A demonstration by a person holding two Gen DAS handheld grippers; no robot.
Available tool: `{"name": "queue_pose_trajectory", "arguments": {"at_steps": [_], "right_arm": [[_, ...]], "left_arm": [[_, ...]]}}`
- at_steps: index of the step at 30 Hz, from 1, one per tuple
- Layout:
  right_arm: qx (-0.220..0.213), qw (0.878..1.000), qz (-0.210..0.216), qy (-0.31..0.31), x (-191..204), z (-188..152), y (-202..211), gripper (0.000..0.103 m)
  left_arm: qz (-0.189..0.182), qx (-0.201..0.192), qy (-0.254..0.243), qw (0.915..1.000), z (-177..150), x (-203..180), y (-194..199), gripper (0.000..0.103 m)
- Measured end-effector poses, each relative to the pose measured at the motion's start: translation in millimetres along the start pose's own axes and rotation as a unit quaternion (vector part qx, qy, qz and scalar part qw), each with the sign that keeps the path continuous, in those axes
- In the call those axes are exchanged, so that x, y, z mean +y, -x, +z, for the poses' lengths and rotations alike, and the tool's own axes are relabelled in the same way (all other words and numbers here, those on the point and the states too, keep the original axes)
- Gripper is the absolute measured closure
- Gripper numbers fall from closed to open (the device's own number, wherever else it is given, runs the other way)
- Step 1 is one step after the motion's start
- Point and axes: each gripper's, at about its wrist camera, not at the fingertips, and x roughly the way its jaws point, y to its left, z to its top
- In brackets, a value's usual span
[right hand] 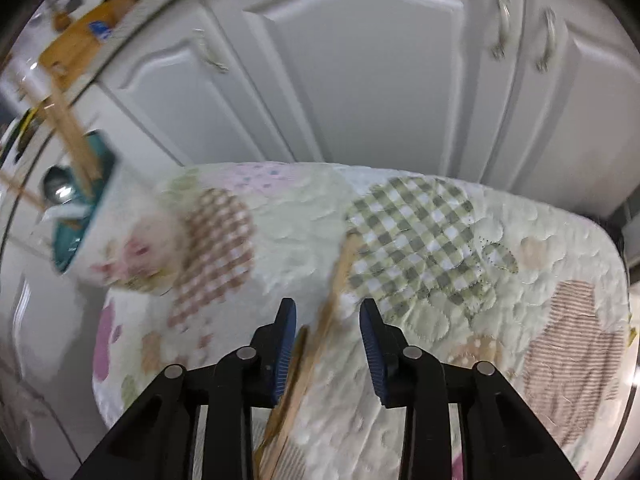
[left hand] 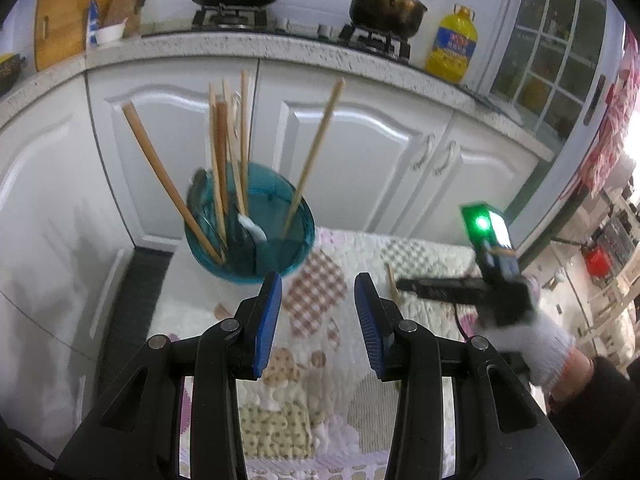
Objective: Organize utensils
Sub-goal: 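Move both tools back down to the gold fork and last chopstick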
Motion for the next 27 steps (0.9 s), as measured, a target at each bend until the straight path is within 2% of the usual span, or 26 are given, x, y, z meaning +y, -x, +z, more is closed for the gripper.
{"name": "queue_pose_trajectory", "arguments": {"at_steps": [3,5,8,12,18,27], "right_arm": [[0.006,1.000,-0.017,-0.002,-0.9,10.8,-18.2,0.076],[0.015,1.000,-0.024,-0.004,-2.2,15.1,-30.8,0.087],[0.015,1.000,-0.021,0.012,-0.2,13.3,-36.5,0.094],[0.020,0.999,-0.014,0.030,-5.5,-0.1,-23.3,0.096],[0.028,0.999,-0.001,0.020,-37.4,-29.4,3.6,0.096],[0.041,0.999,0.013,-0.029,-67.8,-40.7,7.9,0.095]], "left_arm": [[-0.006,0.015,-0.001,0.9999,-4.9,-5.4,-10.3,0.066],[-0.012,0.027,-0.003,0.9995,-8.7,-11.2,-19.7,0.066],[-0.023,0.046,-0.011,0.9986,-14.2,-19.7,-34.2,0.066],[-0.053,0.082,-0.005,0.9952,-23.6,-29.2,-60.8,0.066],[-0.087,0.140,0.008,0.9863,-34.9,-47.5,-112.5,0.066],[-0.081,0.180,-0.022,0.9801,-39.0,-73.8,-165.4,0.066]]}}
